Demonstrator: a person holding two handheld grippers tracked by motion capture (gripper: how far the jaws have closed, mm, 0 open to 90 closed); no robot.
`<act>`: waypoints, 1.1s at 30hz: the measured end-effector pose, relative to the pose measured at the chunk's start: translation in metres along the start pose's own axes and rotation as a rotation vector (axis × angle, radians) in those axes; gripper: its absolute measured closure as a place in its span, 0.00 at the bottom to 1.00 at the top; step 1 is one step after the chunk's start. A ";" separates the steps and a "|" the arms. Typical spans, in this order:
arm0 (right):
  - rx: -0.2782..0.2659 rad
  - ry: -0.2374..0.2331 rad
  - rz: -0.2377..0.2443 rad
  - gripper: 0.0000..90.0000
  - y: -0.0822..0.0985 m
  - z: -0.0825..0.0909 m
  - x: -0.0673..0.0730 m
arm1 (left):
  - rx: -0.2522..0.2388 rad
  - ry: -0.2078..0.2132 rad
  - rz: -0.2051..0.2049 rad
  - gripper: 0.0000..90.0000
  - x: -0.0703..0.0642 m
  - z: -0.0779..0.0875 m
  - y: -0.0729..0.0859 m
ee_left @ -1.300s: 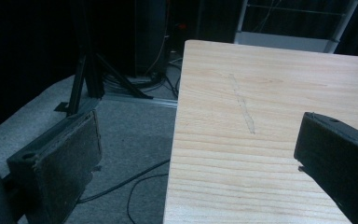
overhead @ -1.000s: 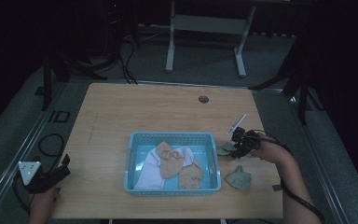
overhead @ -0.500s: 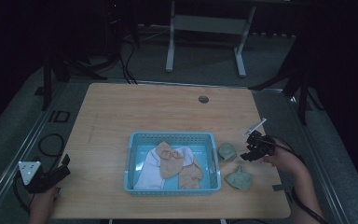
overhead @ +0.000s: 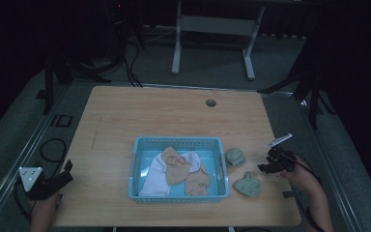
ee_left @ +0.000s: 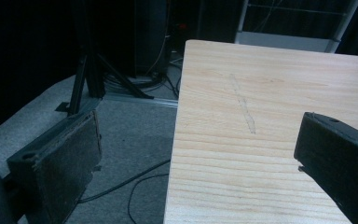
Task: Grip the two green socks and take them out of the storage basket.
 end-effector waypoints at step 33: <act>-0.530 0.193 -0.512 0.10 0.077 -0.016 -0.020 | 0.000 0.001 -0.004 0.01 0.000 0.000 0.000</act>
Point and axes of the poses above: each handheld gripper's, and its own axes: z roughly backward along the jaws, y roughly out of its underside, x roughly to its left, the point moved 4 cm from there along -z, roughly forward along the jaws, and after that the axes turned 10 degrees about x, right-handed, at the moved point
